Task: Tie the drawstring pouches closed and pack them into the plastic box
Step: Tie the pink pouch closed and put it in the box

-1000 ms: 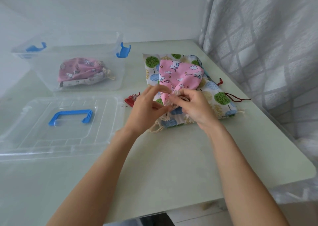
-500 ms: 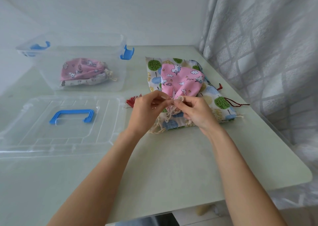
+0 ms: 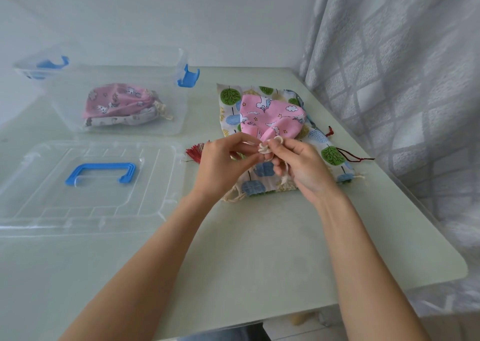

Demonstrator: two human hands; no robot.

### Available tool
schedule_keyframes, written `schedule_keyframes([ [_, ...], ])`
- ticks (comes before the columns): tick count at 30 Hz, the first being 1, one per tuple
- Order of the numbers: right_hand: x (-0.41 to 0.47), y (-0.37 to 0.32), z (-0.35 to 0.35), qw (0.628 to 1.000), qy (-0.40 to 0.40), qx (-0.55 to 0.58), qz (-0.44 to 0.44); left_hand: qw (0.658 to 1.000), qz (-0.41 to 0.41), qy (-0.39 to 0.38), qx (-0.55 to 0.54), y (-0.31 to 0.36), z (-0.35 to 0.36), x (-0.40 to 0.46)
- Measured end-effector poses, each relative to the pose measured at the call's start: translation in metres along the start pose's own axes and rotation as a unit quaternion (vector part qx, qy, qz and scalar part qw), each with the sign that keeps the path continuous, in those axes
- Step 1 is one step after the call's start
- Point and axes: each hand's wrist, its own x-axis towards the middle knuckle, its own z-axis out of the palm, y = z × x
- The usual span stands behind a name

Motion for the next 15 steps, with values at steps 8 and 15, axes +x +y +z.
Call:
schedule_keyframes([
  [8,-0.004,-0.007,-0.004,0.992,-0.044,-0.090,-0.076,0.999,0.033,-0.028,-0.009,0.005,-0.010,-0.001],
  [15,0.000,0.008,-0.005,0.882,0.069,-0.400,-0.239,0.997,-0.047,-0.059,0.004,-0.001,-0.002,0.002],
])
